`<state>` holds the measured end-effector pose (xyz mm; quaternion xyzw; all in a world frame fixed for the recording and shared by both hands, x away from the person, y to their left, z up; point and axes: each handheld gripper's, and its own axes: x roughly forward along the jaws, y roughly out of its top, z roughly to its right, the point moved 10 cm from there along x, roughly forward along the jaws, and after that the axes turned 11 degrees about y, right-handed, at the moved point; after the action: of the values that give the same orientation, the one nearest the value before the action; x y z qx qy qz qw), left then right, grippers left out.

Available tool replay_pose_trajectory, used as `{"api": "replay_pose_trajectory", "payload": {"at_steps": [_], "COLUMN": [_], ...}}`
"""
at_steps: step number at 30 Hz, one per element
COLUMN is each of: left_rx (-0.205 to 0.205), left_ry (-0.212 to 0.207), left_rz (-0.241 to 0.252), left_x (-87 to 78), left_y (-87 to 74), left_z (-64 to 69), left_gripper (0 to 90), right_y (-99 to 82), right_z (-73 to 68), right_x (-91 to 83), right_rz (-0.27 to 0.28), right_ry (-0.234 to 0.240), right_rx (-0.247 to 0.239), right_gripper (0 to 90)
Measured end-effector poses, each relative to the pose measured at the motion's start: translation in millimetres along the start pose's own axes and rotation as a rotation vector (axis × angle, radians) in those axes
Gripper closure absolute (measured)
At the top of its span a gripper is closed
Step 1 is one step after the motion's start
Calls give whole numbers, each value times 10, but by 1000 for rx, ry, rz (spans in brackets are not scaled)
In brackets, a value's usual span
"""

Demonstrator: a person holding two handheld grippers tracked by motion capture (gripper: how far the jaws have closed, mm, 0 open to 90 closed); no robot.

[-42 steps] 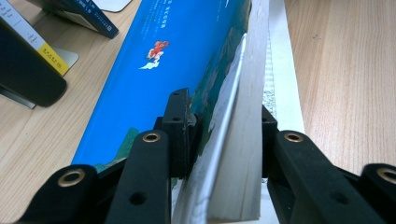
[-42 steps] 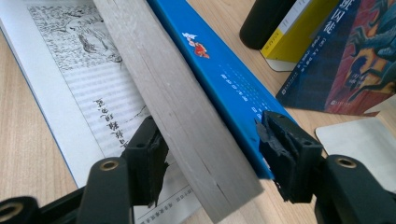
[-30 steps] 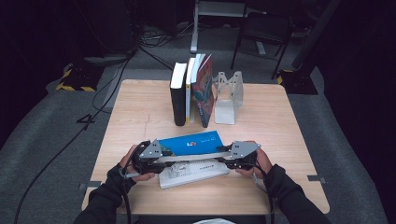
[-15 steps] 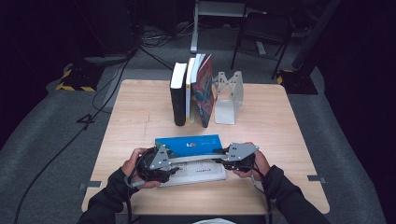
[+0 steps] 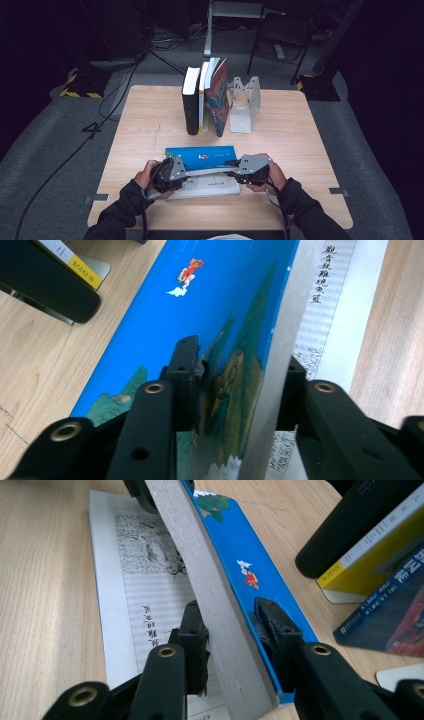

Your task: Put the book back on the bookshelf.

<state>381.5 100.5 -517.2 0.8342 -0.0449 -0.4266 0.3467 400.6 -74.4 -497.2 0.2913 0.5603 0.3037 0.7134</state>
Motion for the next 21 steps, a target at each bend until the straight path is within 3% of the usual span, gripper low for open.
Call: {"api": "replay_pose_trajectory", "payload": {"at_steps": [2,4,7,10,14,16,18,21], "left_rx": [-4,-3,-19,-29,-28,-19,-40,-40], "left_ry": [-34,-46,-62,-63,-32,-13,-44,-42], "left_rz": [4,10,19,-4,-13,-1,38,49], "left_x": [18,22,22,29,16,-13,-60,-62], "left_y": [-56,-78,-86,-103,-92,-38,64,174], "left_z": [-30,-52,-83,-103,-91,-58,15,116], "left_gripper": [660,660,656,621,573,563,557,525], "right_y": [20,-4,-41,-16,3,21,41,58], "right_z": [-1,36,76,59,45,51,43,24], "right_x": [41,87,144,159,160,143,141,144], "right_rz": [26,50,60,47,37,42,33,29], "right_ry": [25,48,66,58,39,24,14,9], "right_rx": [6,50,61,20,22,32,32,34], "right_gripper": [600,548,608,658,670,669,669,668]}}
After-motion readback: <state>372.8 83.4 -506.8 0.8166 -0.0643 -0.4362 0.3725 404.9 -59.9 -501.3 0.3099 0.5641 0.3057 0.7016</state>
